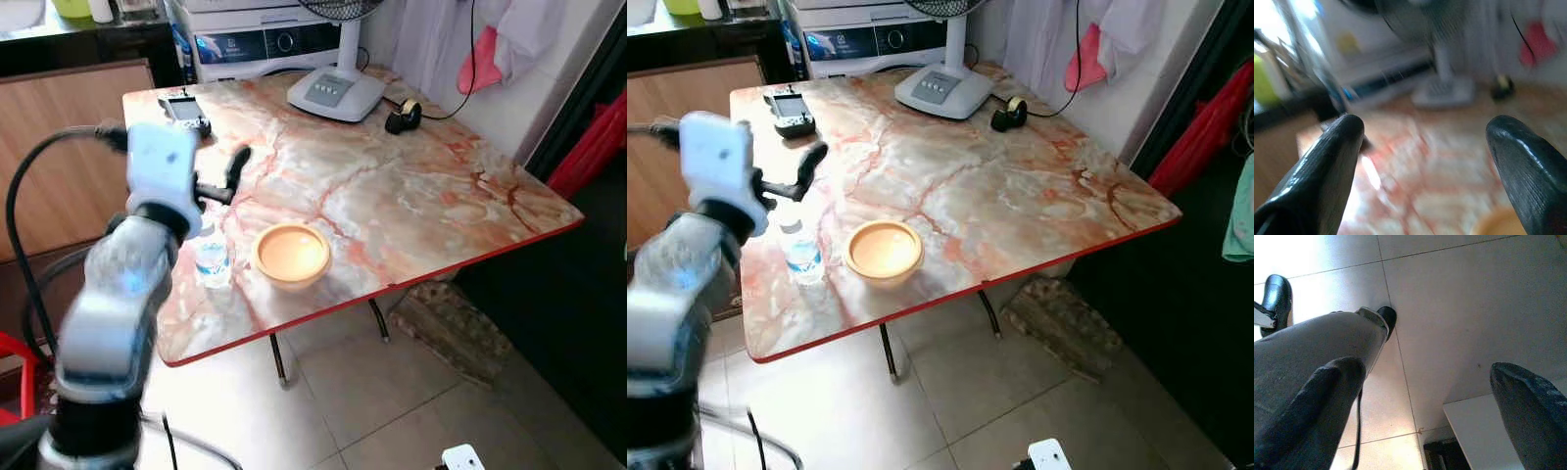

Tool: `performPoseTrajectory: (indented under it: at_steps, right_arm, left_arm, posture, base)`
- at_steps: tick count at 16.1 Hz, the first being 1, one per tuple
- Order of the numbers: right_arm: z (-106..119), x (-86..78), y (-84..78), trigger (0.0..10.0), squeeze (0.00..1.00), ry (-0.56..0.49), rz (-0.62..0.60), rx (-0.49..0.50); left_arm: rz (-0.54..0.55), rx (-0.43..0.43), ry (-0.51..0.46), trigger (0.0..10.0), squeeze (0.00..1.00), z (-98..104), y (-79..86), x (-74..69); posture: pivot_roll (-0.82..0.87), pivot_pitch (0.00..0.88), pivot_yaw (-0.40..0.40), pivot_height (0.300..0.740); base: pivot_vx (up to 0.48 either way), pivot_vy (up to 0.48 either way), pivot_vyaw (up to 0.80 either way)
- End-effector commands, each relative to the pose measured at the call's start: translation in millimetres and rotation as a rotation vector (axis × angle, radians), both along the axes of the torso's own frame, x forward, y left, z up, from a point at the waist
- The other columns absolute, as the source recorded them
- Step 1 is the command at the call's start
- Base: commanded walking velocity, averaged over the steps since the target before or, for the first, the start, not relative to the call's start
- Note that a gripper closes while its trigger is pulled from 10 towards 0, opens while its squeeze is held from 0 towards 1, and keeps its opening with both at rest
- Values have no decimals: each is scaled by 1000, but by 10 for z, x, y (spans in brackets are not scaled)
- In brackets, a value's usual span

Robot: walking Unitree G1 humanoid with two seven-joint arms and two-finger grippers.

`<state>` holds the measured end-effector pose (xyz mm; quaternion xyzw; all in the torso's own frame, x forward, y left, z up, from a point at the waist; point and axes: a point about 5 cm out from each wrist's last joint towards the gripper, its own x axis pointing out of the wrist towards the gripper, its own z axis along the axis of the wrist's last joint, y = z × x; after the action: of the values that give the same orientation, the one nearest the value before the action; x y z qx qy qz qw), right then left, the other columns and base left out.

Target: Restocking fridge

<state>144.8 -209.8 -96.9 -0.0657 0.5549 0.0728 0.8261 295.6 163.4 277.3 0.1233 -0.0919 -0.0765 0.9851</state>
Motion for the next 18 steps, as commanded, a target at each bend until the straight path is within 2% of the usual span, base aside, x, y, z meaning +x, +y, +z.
performPoseTrajectory:
  at_steps: [1,2,4,7,9,12,18]
  right_arm:
    - [-7,-30,-30,10000,0,10,-28,-5]
    - [-7,-29,-27,10000,0,9,-33,-4]
    - [-8,-25,-14,10000,0,9,-36,1]
    - [-15,-35,0,10000,0,5,-62,8]
    - [-16,-36,0,10000,0,6,-63,8]
    - [-13,-34,-6,10000,0,7,-56,7]
    - [-3,-14,-20,10000,0,-1,-49,6]
  left_arm:
    - [18,-14,91,10000,0,-43,35,28]
    - [21,-25,96,10000,0,14,55,65]
    - [31,-55,182,10000,0,62,109,157]
    - [35,-22,330,10000,0,-20,188,194]
    - [38,14,375,10000,0,-96,229,189]
    - [58,16,432,10000,0,-215,252,186]
    - [100,-26,489,10000,0,-401,309,234]
  posture:
    - [183,94,-78,740]
    - [188,93,-76,740]
    - [187,87,-68,740]
    - [172,71,-52,740]
    - [177,70,-53,740]
    - [177,75,-56,740]
    - [166,101,-64,740]
  base:
    - [0,0,0]
    - [0,0,0]
    - [0,0,0]
    - [0,0,0]
    - [0,0,0]
    - [0,0,0]
    - [0,0,0]
